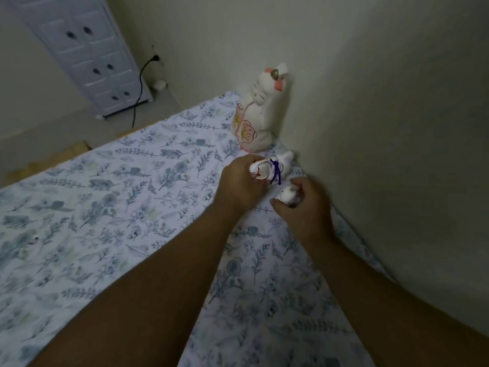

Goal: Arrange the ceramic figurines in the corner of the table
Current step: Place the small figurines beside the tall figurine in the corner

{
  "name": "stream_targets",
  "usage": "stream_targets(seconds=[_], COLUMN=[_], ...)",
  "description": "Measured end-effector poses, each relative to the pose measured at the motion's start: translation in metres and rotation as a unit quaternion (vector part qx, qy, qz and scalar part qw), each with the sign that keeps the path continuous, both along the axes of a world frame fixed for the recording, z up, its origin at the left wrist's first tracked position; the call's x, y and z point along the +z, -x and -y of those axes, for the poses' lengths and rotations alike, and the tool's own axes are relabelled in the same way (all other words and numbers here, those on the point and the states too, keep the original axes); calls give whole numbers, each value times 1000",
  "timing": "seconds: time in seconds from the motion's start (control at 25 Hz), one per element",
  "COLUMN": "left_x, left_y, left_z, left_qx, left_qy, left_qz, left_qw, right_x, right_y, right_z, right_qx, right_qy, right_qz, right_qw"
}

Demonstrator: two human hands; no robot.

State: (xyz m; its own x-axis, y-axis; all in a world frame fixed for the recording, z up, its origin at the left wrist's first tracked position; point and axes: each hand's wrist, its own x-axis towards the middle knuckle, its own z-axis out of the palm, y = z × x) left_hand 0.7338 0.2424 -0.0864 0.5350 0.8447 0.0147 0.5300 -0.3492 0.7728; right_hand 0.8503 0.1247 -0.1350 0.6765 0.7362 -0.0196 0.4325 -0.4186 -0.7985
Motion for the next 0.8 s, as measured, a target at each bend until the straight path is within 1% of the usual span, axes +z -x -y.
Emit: stream_targets(seconds=[0.12, 0.24, 0.4, 0.52, 0.64, 0.72, 0.8], left_x=[-4, -4, -1, -4, -4, 0, 8], left_y=[-5, -3, -1, 2, 0, 1, 12], left_z=[-1, -5, -11, -10, -6, -1, 9], left_qx=[16, 7, -20, -18, -7, -2, 4], left_qy=[6, 10, 3, 10, 15, 34, 81], left_qz=[11, 3, -15, -11, -11, 0, 27], left_qw=[1000, 1000, 1000, 1000, 1000, 999, 996], right_x=[-11, -12, -8, -8, -8, -5, 2], right_y=[-2, 0, 9, 15, 19, 21, 24], right_z=[-2, -3, 0, 3, 4, 4, 8], right_qx=[-8, -26, -60, -92, -95, -91, -79], right_qy=[-27, -38, -37, -25, -24, -19, -9], right_qz=[13, 12, 29, 23, 29, 21, 17], right_qw=[1000, 999, 997, 995, 995, 995, 997])
